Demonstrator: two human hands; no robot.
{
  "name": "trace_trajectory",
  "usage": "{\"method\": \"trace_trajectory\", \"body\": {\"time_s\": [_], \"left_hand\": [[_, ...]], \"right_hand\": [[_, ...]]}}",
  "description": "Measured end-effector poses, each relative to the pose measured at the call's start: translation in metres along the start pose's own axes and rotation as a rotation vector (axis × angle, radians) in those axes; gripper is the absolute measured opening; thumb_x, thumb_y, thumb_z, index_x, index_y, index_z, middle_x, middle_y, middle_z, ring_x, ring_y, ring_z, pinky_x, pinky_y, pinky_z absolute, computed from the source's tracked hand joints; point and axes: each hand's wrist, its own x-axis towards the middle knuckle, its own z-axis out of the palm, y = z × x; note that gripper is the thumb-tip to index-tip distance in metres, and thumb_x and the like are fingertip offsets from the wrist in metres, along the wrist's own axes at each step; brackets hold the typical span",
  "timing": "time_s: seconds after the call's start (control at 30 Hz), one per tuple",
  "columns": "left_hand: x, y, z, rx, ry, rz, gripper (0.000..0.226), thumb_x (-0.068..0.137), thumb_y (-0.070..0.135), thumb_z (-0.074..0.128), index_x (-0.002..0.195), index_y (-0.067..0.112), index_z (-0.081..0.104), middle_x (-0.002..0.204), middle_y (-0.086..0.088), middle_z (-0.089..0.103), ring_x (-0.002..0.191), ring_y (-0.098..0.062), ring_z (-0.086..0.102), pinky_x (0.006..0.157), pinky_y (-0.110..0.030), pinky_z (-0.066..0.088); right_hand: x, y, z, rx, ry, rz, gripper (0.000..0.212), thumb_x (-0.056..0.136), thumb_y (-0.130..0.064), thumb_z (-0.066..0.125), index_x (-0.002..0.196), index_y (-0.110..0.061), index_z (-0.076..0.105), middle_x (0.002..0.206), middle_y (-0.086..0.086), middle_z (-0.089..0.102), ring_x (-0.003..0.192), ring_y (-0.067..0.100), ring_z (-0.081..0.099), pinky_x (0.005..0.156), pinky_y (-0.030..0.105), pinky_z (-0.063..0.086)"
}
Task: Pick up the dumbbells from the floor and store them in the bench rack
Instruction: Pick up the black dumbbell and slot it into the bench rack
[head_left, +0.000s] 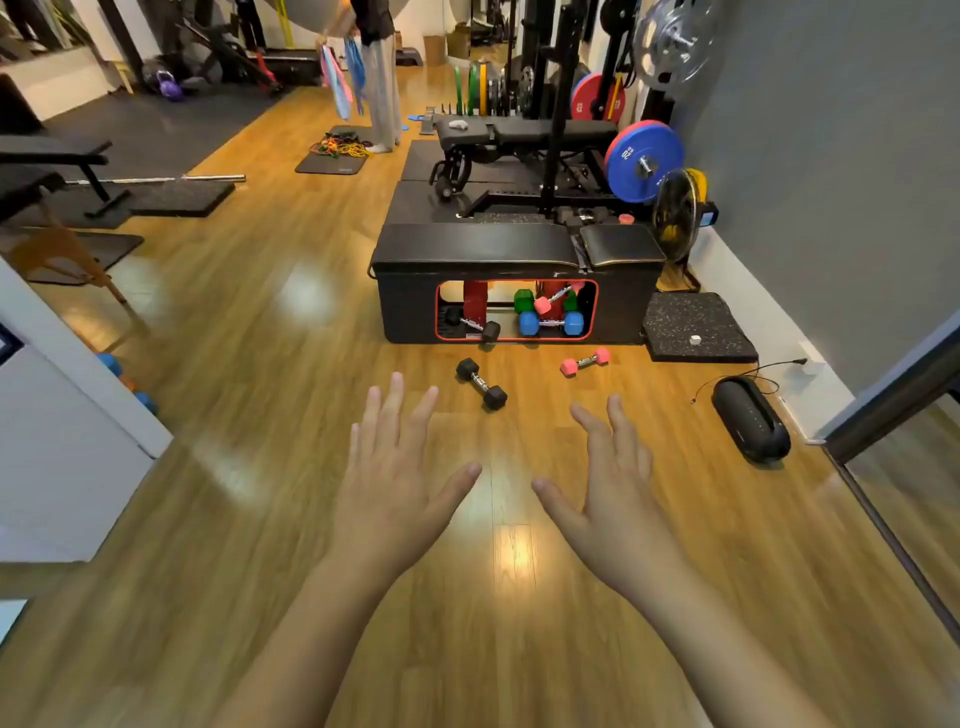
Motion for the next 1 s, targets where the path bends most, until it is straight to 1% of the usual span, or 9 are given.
{"method": "trace_trajectory", "body": {"time_s": [0.17,0.33,0.43,0.53,0.67,0.8,0.9,0.97,1.0], "left_hand": [[0.009,-0.027,0.007,0.006,-0.053,0.001,0.084,0.086,0.076,0.037,0.155,0.032,0.018,0.166,0.008,-0.002,0.152,-0.013,-0.013,0.123,-0.049,0.016],[0.04,-0.035,0.024,-0.032,-0.138,-0.007,0.073,0.089,0.071,0.039,0.15,0.033,0.029,0.165,0.011,0.011,0.152,-0.009,-0.002,0.119,-0.047,0.026],[0.07,-0.037,0.04,-0.046,-0.207,-0.053,0.066,0.089,0.071,0.036,0.144,0.034,0.038,0.162,0.013,0.02,0.151,-0.006,0.007,0.117,-0.046,0.031],[0.107,-0.041,0.06,-0.023,-0.279,-0.073,0.065,0.09,0.07,0.035,0.142,0.033,0.041,0.158,0.013,0.027,0.148,-0.006,0.019,0.116,-0.044,0.032],[0.166,-0.049,0.088,-0.005,-0.326,-0.095,0.059,0.093,0.066,0.039,0.14,0.03,0.044,0.152,0.015,0.035,0.142,-0.007,0.031,0.107,-0.033,0.039],[0.23,-0.052,0.112,-0.034,-0.368,-0.167,0.05,0.093,0.06,0.045,0.131,0.028,0.051,0.133,0.015,0.048,0.127,-0.008,0.044,0.094,-0.028,0.043],[0.281,-0.044,0.123,-0.056,-0.404,-0.245,0.045,0.092,0.061,0.046,0.126,0.032,0.053,0.126,0.018,0.051,0.107,-0.008,0.052,0.079,-0.028,0.042],[0.315,-0.038,0.13,-0.086,-0.38,-0.267,0.045,0.092,0.061,0.047,0.125,0.032,0.055,0.124,0.017,0.054,0.092,-0.008,0.052,0.077,-0.029,0.042],[0.331,-0.037,0.135,-0.096,-0.367,-0.271,0.044,0.092,0.06,0.048,0.125,0.032,0.056,0.123,0.017,0.055,0.088,-0.008,0.052,0.077,-0.029,0.043]], "right_hand": [[0.005,-0.008,0.024,0.014,-0.042,0.035,0.076,0.09,-0.055,0.055,0.15,-0.038,0.011,0.16,-0.016,-0.014,0.147,0.016,0.005,0.104,0.035,0.039],[0.025,0.003,0.034,0.023,-0.057,0.058,0.073,0.09,-0.055,0.055,0.148,-0.039,0.015,0.159,-0.02,-0.009,0.145,0.015,0.008,0.098,0.03,0.039],[0.056,0.016,0.035,0.035,-0.073,0.091,0.07,0.091,-0.052,0.056,0.148,-0.037,0.019,0.159,-0.018,-0.004,0.145,0.014,0.01,0.095,0.027,0.035],[0.101,0.035,0.04,0.048,-0.071,0.118,0.066,0.091,-0.049,0.057,0.147,-0.035,0.023,0.158,-0.015,0.003,0.145,0.015,0.012,0.093,0.026,0.034],[0.174,0.062,0.058,0.127,-0.089,0.14,0.062,0.092,-0.048,0.058,0.144,-0.034,0.028,0.155,-0.017,0.01,0.144,0.013,0.015,0.093,0.024,0.031],[0.251,0.082,0.065,0.178,-0.153,0.155,0.059,0.092,-0.047,0.057,0.142,-0.032,0.03,0.15,-0.013,0.017,0.142,0.014,0.024,0.092,0.024,0.036],[0.307,0.093,0.059,0.173,-0.205,0.105,0.058,0.092,-0.05,0.055,0.141,-0.035,0.027,0.143,-0.018,0.021,0.132,0.012,0.038,0.085,0.024,0.041],[0.343,0.096,0.057,0.162,-0.229,0.079,0.057,0.092,-0.051,0.055,0.139,-0.035,0.026,0.14,-0.018,0.023,0.125,0.011,0.043,0.083,0.026,0.044],[0.361,0.098,0.058,0.155,-0.242,0.078,0.058,0.092,-0.052,0.055,0.139,-0.035,0.027,0.14,-0.017,0.025,0.122,0.011,0.045,0.084,0.028,0.046]]}}
